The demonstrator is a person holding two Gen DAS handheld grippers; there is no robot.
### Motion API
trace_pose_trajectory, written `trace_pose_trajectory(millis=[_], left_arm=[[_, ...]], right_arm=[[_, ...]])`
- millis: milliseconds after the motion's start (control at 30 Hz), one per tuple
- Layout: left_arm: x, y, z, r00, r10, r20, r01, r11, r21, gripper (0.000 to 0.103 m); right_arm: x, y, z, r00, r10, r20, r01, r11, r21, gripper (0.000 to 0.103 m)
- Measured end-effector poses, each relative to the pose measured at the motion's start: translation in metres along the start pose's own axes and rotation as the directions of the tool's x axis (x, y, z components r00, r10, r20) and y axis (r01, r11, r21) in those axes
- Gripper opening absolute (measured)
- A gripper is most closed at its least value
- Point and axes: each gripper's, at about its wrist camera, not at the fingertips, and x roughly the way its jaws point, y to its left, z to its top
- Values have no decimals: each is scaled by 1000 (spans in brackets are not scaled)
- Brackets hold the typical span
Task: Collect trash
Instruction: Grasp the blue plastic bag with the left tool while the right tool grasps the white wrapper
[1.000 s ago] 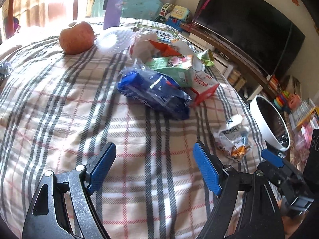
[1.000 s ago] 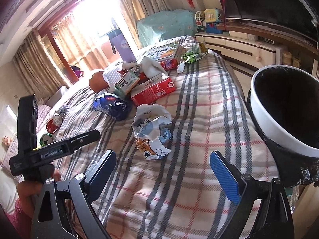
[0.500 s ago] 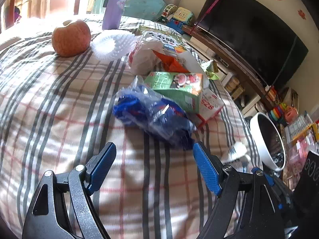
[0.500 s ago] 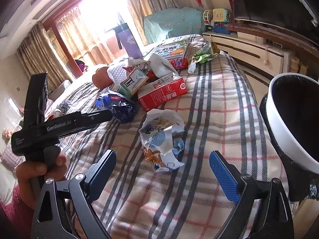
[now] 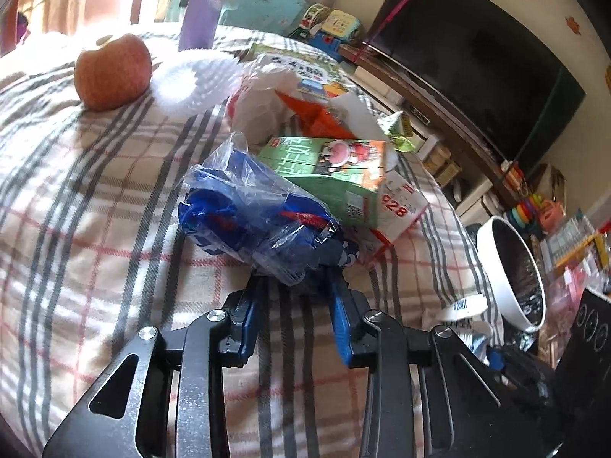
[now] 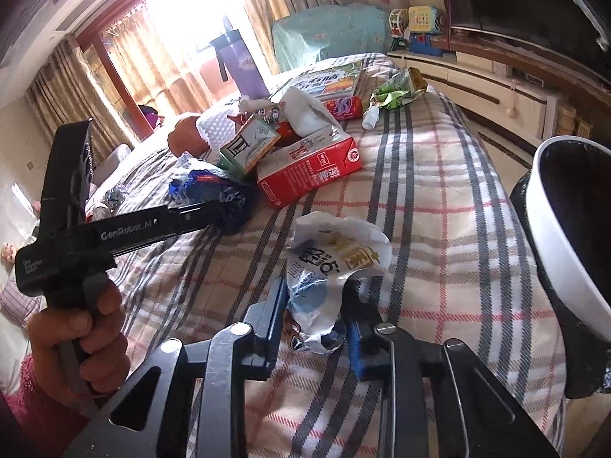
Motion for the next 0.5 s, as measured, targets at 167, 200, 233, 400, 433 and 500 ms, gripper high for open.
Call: trace_pose_trajectory(millis=[167, 200, 233, 400, 433, 500], left_arm=[[-17, -6, -12, 999, -34, -1, 34, 999, 30, 29], [-19, -9, -16, 999, -39, -4, 39, 999, 36, 29], [-22, -12, -20, 999, -43, -8, 43, 998, 46, 29], [-30, -31, -32, 997, -71, -26, 73, 993, 88, 29], [-30, -35, -33, 997, -74, -28, 77, 992, 98, 29], [-30, -45, -37, 995, -88, -36, 92, 989, 116, 29]], right_arm=[[-18, -6, -1, 999, 0, 36, -1, 1000, 21, 28], [-21, -7, -1, 999, 0, 41, -1, 1000, 24, 28], [-24, -9, -2, 999, -1, 46, -1, 1000, 28, 28], [-40, -20, -6, 997, -20, 73, 16, 999, 52, 28], [-42, -21, -6, 997, -24, 77, 20, 998, 57, 28], [-48, -25, -7, 996, -32, 86, 27, 997, 66, 28]])
